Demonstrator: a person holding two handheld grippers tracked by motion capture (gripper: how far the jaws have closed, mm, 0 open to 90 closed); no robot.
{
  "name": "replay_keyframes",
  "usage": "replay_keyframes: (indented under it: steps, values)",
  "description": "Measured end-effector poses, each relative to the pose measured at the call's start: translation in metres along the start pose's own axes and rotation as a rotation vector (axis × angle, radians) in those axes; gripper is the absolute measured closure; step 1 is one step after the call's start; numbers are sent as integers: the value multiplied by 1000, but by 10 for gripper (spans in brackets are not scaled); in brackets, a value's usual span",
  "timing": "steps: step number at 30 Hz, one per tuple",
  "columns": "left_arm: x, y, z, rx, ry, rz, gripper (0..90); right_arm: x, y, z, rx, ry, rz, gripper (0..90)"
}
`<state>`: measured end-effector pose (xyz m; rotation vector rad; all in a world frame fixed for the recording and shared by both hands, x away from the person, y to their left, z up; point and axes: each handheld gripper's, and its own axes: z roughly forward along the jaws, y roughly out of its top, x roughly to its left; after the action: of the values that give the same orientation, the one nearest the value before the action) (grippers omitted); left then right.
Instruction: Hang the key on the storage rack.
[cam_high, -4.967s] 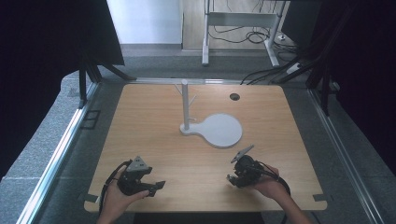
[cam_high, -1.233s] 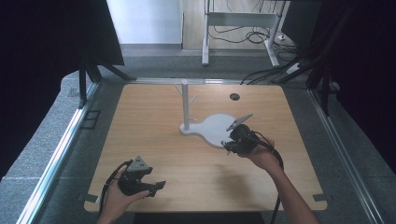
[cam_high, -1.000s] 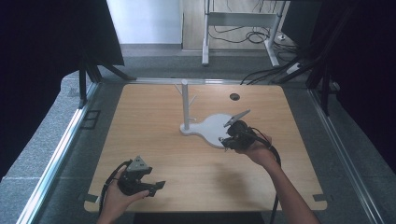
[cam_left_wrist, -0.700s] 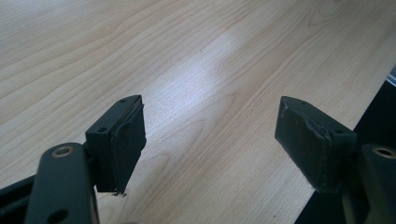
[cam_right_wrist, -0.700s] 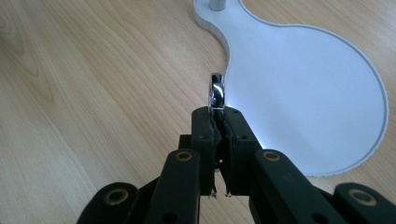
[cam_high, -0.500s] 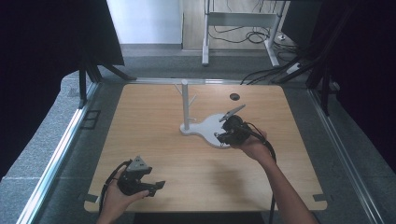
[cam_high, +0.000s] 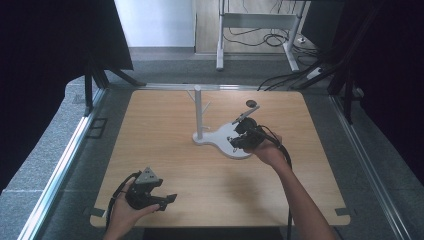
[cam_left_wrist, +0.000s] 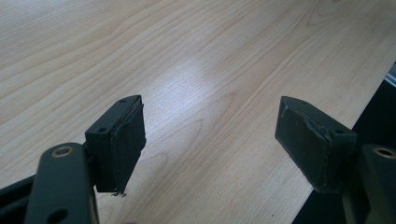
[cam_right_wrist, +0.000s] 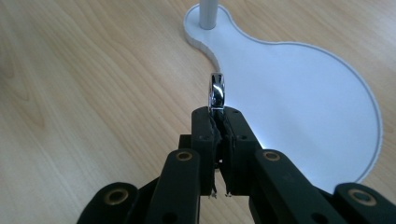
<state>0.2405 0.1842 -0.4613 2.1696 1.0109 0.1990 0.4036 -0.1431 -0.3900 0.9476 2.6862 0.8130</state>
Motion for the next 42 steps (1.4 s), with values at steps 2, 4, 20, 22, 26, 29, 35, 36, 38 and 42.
replay_keyframes:
  steps: [2, 4, 20, 22, 26, 29, 35, 36, 38, 42]
  values:
    - [0, 0, 0, 1, 0, 1, 249, 0, 2, 0, -3, 1, 1, 840]
    - [0, 0, 1, 3, 0, 3, 249, 0, 5, 1, -7, 0, 3, 840]
    - [2, -1, 0, 0, 0, -1, 249, -10, 19, 6, 0, -12, 24, 840]
    - [2, -1, 0, 0, 0, -1, 249, -11, 20, 6, 0, -15, 27, 840]
    - [1, 0, -1, 1, -1, 0, 249, -13, 23, 6, -1, -18, 33, 840]
    - [2, -1, -1, 0, 1, -1, 249, -14, 26, 6, -2, -21, 35, 840]
    - [2, -1, -1, 1, -1, -2, 249, -20, 30, 5, -1, -32, 46, 840]
    - [2, -1, -1, 1, -1, -2, 249, -20, 31, 5, 1, -32, 49, 840]
    - [2, -1, -1, 1, -2, -1, 249, -21, 33, 5, 4, -30, 50, 840]
    - [2, -1, -1, 0, -1, -2, 249, -23, 35, 6, 2, -33, 53, 840]
